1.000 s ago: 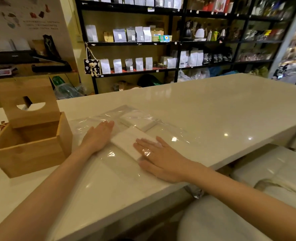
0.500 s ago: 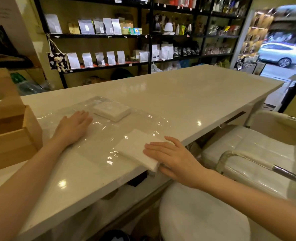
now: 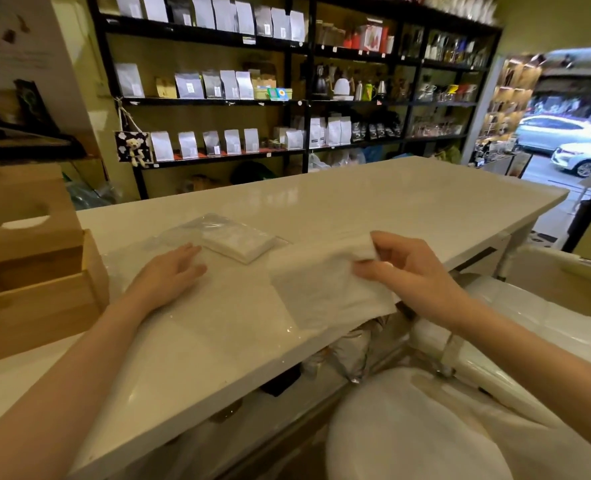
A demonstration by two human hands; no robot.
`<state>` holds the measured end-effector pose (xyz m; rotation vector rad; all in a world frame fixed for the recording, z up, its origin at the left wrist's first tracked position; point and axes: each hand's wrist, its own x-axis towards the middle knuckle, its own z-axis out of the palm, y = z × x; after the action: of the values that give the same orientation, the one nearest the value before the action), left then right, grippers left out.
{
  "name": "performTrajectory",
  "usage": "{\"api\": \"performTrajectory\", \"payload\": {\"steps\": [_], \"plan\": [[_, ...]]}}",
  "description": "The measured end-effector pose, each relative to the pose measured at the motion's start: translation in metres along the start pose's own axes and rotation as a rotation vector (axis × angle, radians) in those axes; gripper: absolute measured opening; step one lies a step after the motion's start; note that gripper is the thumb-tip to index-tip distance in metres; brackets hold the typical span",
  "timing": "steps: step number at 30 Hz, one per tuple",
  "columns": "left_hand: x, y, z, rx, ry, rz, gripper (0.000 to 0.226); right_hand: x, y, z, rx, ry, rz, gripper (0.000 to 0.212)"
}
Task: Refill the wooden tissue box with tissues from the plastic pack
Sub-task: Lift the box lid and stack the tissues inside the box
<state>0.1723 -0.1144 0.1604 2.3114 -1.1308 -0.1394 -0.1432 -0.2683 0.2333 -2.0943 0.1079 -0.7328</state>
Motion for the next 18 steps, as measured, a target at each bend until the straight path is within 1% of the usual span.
{"api": "performTrajectory", "payload": {"steps": [1,2,4,5,6,7,9,10,11,12,13,14,16,18], "plan": [[-0.001,0.005,-0.004,-0.041,0.029,0.028,0.046,0.008,0.000,-0.001,0.069,0.029,0.030,0.024],[-0.003,0.012,-0.008,-0.075,0.094,0.065,0.041,0.017,0.000,0.000,0.123,0.055,0.069,0.026],[-0.009,0.034,-0.019,-0.105,0.270,0.137,0.028,0.035,0.003,0.006,0.193,0.103,0.139,0.027],[-0.013,0.045,-0.028,-0.156,0.315,0.143,0.024,0.045,0.005,0.012,0.218,0.114,0.165,0.025],[-0.018,0.057,-0.035,-0.278,0.299,0.136,0.025,0.053,0.009,0.017,0.233,0.120,0.189,0.024],[-0.025,0.068,-0.042,-0.462,0.210,0.119,0.030,0.060,0.013,0.023,0.236,0.121,0.208,0.022],[-0.038,0.082,-0.051,-0.838,-0.113,0.044,0.042,0.076,0.017,0.038,0.241,0.108,0.227,0.019],[-0.044,0.085,-0.053,-0.966,-0.282,-0.018,0.052,0.084,0.017,0.046,0.246,0.098,0.222,0.017],[-0.048,0.085,-0.054,-1.037,-0.425,-0.093,0.062,0.091,0.016,0.054,0.251,0.089,0.207,0.016],[-0.051,0.083,-0.053,-1.075,-0.527,-0.165,0.071,0.099,0.014,0.061,0.253,0.078,0.185,0.016],[-0.052,0.079,-0.052,-1.107,-0.583,-0.235,0.078,0.105,0.011,0.068,0.248,0.062,0.154,0.016],[-0.052,0.076,-0.053,-1.148,-0.599,-0.296,0.083,0.111,0.009,0.075,0.233,0.041,0.118,0.015],[-0.053,0.068,-0.059,-1.283,-0.566,-0.389,0.088,0.120,0.004,0.087,0.162,-0.014,0.008,0.012],[-0.055,0.060,-0.068,-1.428,-0.488,-0.434,0.091,0.126,-0.002,0.096,0.013,-0.082,-0.181,0.019]]}}
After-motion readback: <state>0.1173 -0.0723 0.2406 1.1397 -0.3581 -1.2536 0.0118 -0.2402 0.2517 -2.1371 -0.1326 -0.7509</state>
